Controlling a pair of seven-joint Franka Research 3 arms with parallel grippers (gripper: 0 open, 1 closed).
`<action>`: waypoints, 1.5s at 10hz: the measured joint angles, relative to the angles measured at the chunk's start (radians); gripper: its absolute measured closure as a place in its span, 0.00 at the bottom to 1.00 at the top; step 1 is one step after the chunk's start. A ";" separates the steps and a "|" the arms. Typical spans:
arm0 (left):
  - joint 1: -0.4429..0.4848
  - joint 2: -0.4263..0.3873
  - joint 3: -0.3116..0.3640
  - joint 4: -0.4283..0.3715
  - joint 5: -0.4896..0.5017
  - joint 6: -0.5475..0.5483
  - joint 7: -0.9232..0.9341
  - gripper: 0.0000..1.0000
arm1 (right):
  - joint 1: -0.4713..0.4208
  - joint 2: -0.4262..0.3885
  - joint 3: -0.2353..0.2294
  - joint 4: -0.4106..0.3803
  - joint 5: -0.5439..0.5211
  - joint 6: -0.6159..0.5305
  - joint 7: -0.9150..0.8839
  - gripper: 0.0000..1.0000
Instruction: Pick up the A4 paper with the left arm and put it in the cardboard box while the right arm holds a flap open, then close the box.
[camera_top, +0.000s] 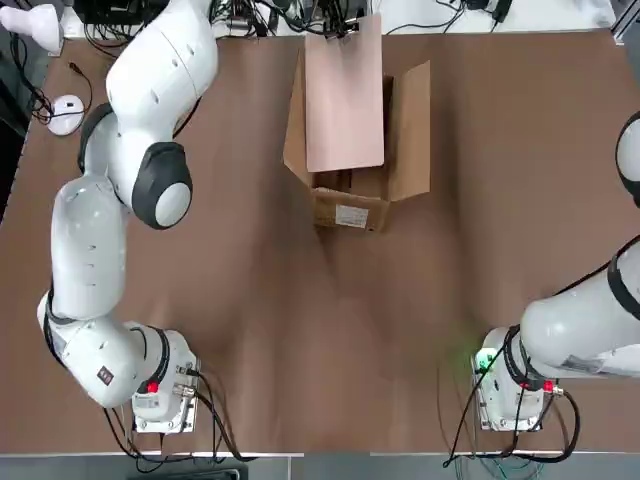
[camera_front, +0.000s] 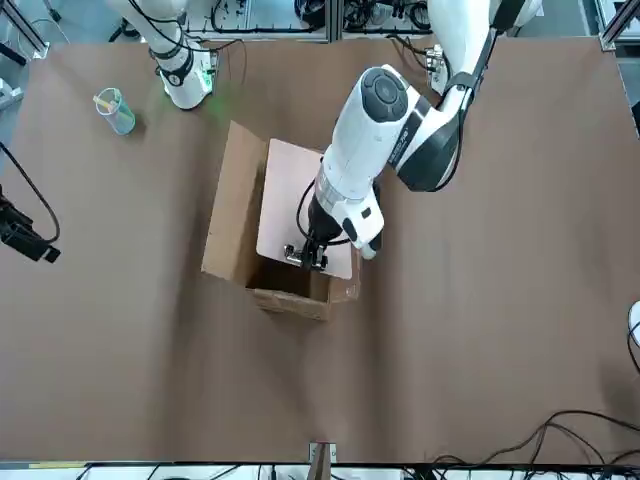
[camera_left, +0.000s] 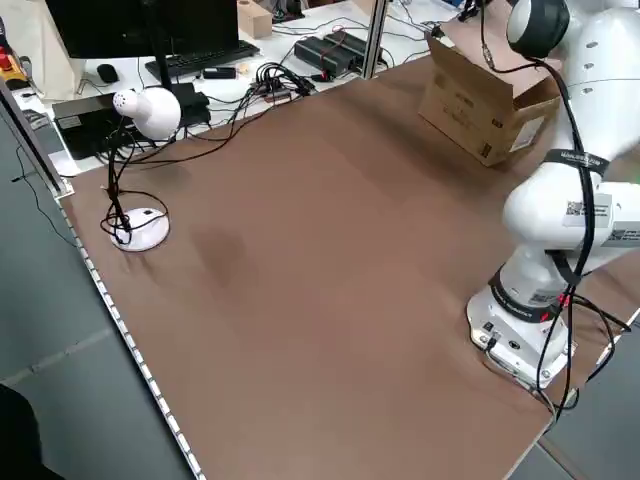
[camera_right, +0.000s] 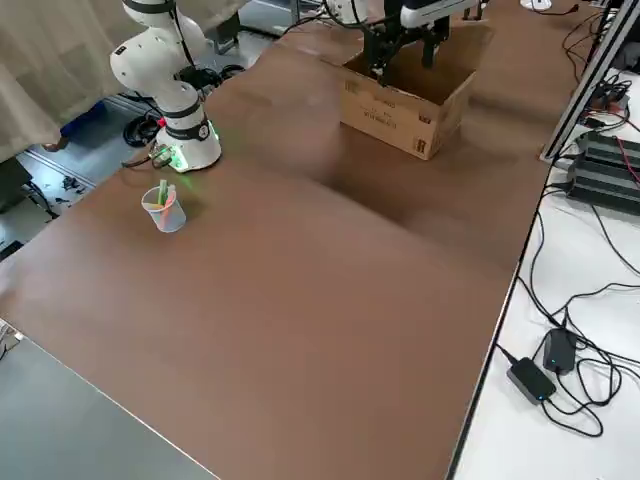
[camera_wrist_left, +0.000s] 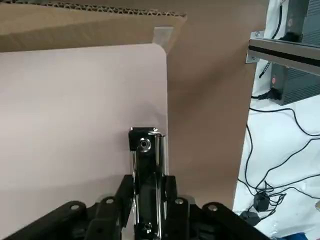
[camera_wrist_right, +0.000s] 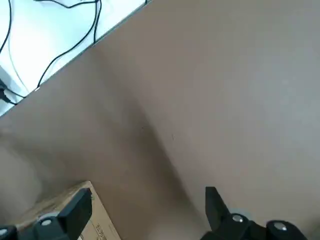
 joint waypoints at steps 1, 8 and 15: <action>0.000 0.003 0.000 0.000 0.000 0.001 0.000 0.70 | 0.005 0.000 0.001 0.000 -0.001 0.000 -0.022 0.00; -0.020 0.029 0.000 0.000 0.000 0.006 -0.010 0.70 | 0.000 0.000 -0.003 -0.003 -0.001 -0.003 -0.299 0.00; -0.053 0.043 0.039 0.000 0.000 0.008 -0.012 0.70 | -0.027 0.000 -0.009 -0.013 -0.003 0.000 -0.437 0.00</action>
